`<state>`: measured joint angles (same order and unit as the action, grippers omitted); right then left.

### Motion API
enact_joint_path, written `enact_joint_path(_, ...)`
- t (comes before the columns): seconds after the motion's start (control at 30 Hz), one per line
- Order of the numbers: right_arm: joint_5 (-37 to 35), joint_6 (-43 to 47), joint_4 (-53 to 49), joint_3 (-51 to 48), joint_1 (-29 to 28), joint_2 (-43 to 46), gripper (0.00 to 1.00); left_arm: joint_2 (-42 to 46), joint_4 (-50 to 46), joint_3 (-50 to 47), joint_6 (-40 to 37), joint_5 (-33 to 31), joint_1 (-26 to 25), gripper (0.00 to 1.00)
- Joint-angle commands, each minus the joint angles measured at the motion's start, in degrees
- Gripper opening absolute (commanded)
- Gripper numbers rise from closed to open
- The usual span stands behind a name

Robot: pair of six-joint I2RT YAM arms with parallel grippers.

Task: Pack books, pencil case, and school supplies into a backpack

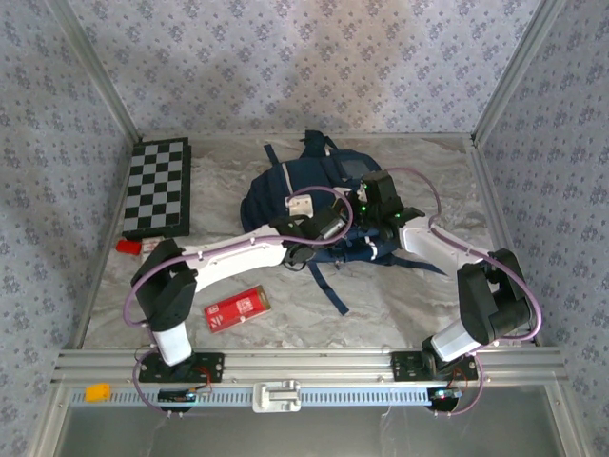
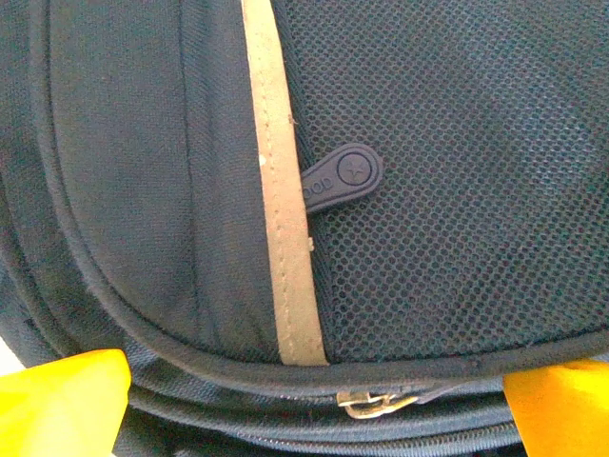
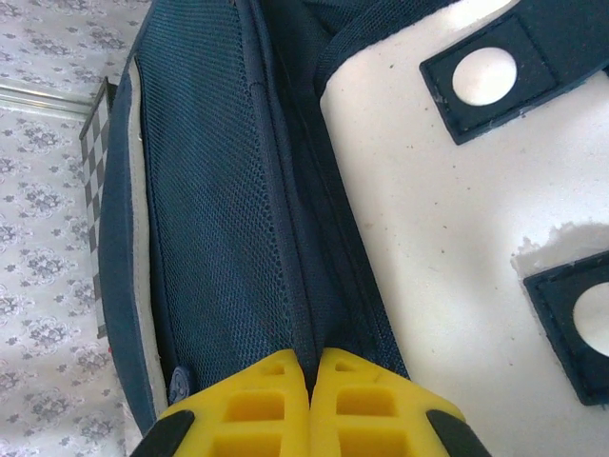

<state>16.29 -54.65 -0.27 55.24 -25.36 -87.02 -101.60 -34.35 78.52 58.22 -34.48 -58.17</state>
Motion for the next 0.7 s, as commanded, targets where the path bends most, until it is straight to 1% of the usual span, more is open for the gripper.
enact_joint_path(0.0, -0.3, -1.3, 4.8, 0.7, 0.2, 1.5, 0.0, -1.9, -1.7, 2.0, 2.2, -3.2, 0.4, 1.0)
enact_joint_path(0.1, -0.1, -1.0, 4.4, 1.0, 0.3, 1.2, 0.0, -2.0, -3.4, 2.1, 3.1, -5.7, 0.6, 1.0)
enact_joint_path(0.2, 0.1, -0.6, 4.2, 1.0, 0.5, 1.3, 0.0, 0.3, -6.6, -0.3, 4.6, -7.2, 1.0, 0.99)
enact_joint_path(0.27, -0.1, -0.1, 3.7, 1.3, 0.7, 1.2, 0.0, 2.6, -5.0, -3.5, 4.0, -6.9, 1.3, 0.93)
enact_joint_path(0.3, -0.2, 0.2, 3.6, 1.4, 0.7, 1.2, 0.0, 4.0, -3.0, -4.9, 3.2, -5.6, 1.6, 0.89)
enact_joint_path(0.37, -0.3, 0.2, 3.7, 1.5, 0.8, 1.0, 0.0, 5.4, -2.6, -6.7, 3.1, -3.6, 2.1, 0.81)
enact_joint_path(0.47, 0.3, 0.2, 3.8, 2.2, 0.7, 0.5, 0.0, 6.5, -1.6, -7.6, 1.3, -0.1, 2.6, 0.72)
enact_joint_path(0.57, 0.4, 0.9, 2.8, 3.2, 0.6, -0.1, 0.0, 6.9, -0.7, -7.2, -0.7, 1.3, 2.6, 0.62)
enact_joint_path(0.6, 0.4, 0.9, 2.7, 3.1, 0.6, -0.1, 0.0, 6.8, -0.5, -6.9, -1.5, 1.4, 2.6, 0.59)
enact_joint_path(0.67, 0.2, 0.5, 3.0, 2.9, 0.6, 0.0, 0.0, 6.6, -0.4, -5.7, -3.2, 3.2, 2.6, 0.58)
